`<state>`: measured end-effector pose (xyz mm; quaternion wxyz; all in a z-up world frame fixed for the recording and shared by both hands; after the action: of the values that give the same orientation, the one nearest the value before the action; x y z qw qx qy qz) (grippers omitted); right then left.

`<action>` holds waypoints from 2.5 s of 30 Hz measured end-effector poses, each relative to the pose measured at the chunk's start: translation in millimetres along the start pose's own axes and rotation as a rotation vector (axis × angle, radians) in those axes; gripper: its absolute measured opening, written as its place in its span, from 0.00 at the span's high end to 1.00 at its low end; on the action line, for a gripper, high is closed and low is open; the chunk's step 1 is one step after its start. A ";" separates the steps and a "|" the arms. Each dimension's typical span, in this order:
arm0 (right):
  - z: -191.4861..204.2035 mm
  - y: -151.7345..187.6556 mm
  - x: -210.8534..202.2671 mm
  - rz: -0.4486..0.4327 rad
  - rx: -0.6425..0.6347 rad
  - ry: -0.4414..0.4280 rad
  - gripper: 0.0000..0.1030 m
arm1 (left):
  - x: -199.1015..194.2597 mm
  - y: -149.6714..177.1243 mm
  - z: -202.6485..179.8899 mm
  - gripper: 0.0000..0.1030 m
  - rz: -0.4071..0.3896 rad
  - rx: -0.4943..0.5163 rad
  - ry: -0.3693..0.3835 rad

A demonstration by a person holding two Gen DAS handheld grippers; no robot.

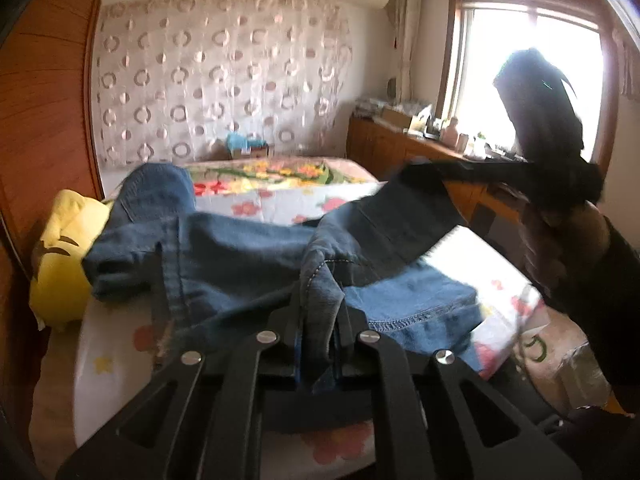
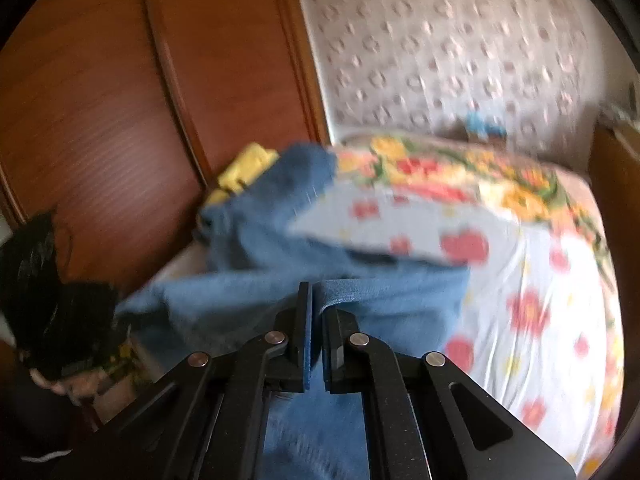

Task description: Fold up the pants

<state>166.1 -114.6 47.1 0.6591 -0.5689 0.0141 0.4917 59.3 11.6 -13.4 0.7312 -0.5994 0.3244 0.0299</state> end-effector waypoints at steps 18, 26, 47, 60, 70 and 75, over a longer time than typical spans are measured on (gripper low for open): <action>50.9 -22.5 163.3 0.197 -0.048 0.014 0.99 | 25.4 72.3 35.9 0.90 0.159 -0.106 -0.060; 52.1 -40.3 135.8 0.123 -0.013 -0.046 0.32 | 23.9 75.2 38.3 0.88 0.158 -0.126 -0.044; -90.6 69.0 54.5 0.149 0.010 0.247 0.32 | 10.8 77.0 69.9 0.86 0.167 -0.143 -0.154; -109.6 96.3 76.8 0.224 0.138 0.111 0.35 | 24.4 91.2 74.0 0.86 0.216 -0.160 -0.163; -73.5 74.2 54.4 0.152 0.104 0.015 0.94 | 23.1 92.6 73.3 0.86 0.208 -0.171 -0.162; -35.0 23.3 3.1 0.027 0.032 0.004 0.96 | 8.4 76.2 73.3 0.86 0.157 -0.170 -0.165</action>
<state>171.3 -142.4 15.8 0.6614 -0.5591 0.0307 0.4990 65.1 95.7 -77.7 0.6974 -0.6274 0.3053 0.1634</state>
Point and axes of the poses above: each gripper's, at about its wrist camera, not at the fingertips, and x roughly the way its jaws point, z to its left, y to its underside, the point moved 7 cm from there along x, roughly the way its jaws point, and after that the axes turned 14 degrees about x, right-handed, at the moved point
